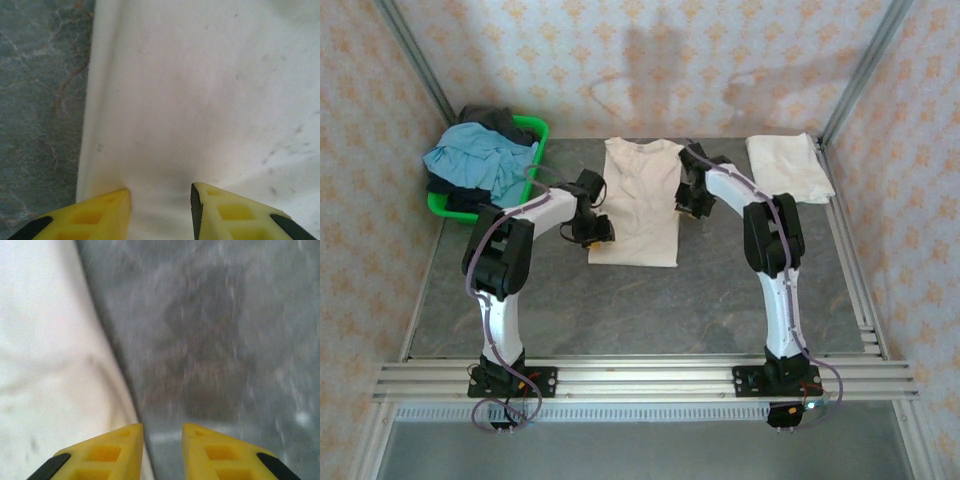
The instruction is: Fold and stack the t-shirts
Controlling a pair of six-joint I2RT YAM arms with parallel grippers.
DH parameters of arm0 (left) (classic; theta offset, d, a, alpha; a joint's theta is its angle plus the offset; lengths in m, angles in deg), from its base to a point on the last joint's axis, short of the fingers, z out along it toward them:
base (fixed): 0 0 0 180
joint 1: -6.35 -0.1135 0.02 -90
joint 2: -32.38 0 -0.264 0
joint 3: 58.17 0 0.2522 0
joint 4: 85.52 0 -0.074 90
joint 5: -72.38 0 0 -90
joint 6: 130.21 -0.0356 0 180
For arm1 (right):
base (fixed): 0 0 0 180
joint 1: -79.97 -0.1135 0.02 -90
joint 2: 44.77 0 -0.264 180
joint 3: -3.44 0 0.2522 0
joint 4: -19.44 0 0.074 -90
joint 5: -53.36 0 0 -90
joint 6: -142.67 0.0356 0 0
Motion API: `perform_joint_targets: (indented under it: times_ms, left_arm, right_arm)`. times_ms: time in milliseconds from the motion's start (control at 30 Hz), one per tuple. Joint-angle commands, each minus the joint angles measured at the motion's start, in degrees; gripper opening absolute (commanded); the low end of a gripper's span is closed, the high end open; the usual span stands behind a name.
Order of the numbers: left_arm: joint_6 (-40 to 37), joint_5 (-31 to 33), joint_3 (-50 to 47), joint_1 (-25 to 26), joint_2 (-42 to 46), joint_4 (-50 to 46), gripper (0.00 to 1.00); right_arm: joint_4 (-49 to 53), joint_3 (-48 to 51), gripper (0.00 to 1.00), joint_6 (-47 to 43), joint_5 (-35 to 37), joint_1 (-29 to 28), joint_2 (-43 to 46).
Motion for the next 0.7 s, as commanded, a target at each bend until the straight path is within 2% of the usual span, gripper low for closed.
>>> perform_joint_targets:
  times_ms: [0, 100, 400, 567, 667]
  left_arm:
    - [-0.9, 2.3, 5.6, -0.2, -1.1, -3.1, 0.37]
    - [-2.3, 2.5, 14.7, -0.2, -7.0, -6.0, 0.30]
    - [-4.4, 1.7, 38.4, -1.6, -24.4, -12.5, 0.23]
    - [-5.4, 1.7, 47.2, -2.2, -29.0, -15.1, 0.23]
    - [-6.1, 3.7, 49.7, -2.7, -28.5, -16.9, 0.24]
  right_arm:
    - [-3.9, 4.5, 0.27, 1.0, 0.7, -4.2, 8.1]
    - [-6.2, 8.2, 0.27, 2.7, 0.3, -7.4, 10.1]
    - [-18.0, 27.0, 0.27, 6.8, -4.4, -13.2, 15.9]
    - [-17.1, 34.9, 0.26, 6.8, -3.4, -14.6, 18.5]
    - [-13.9, 37.7, 0.26, 5.8, 0.3, -14.5, 21.3]
